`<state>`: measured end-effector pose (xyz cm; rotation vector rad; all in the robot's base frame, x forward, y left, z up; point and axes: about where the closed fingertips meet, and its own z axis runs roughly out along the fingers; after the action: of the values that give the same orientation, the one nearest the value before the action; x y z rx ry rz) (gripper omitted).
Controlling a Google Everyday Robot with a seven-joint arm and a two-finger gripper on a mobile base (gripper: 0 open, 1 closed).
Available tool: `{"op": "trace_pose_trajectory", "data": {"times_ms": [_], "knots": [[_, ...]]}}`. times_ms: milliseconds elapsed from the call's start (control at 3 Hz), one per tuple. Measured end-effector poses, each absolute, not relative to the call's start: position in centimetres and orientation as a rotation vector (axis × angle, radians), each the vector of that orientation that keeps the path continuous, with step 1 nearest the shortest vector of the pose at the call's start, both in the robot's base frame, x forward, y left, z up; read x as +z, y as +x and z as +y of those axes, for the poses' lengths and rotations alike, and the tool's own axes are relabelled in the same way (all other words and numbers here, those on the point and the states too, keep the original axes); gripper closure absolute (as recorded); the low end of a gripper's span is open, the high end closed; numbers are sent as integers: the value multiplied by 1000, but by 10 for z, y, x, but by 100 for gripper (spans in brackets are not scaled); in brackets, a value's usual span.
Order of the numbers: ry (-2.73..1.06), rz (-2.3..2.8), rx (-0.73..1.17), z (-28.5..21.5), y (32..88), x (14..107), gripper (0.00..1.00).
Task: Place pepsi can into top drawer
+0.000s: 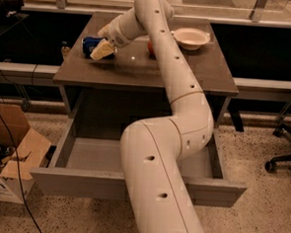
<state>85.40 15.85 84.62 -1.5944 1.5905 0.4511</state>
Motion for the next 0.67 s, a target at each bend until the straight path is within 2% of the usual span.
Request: {"op": "trace_pose_trajectory", "data": {"times_ms": [667], "knots": [[-1595, 1595, 455, 157, 852, 849, 89]]}}
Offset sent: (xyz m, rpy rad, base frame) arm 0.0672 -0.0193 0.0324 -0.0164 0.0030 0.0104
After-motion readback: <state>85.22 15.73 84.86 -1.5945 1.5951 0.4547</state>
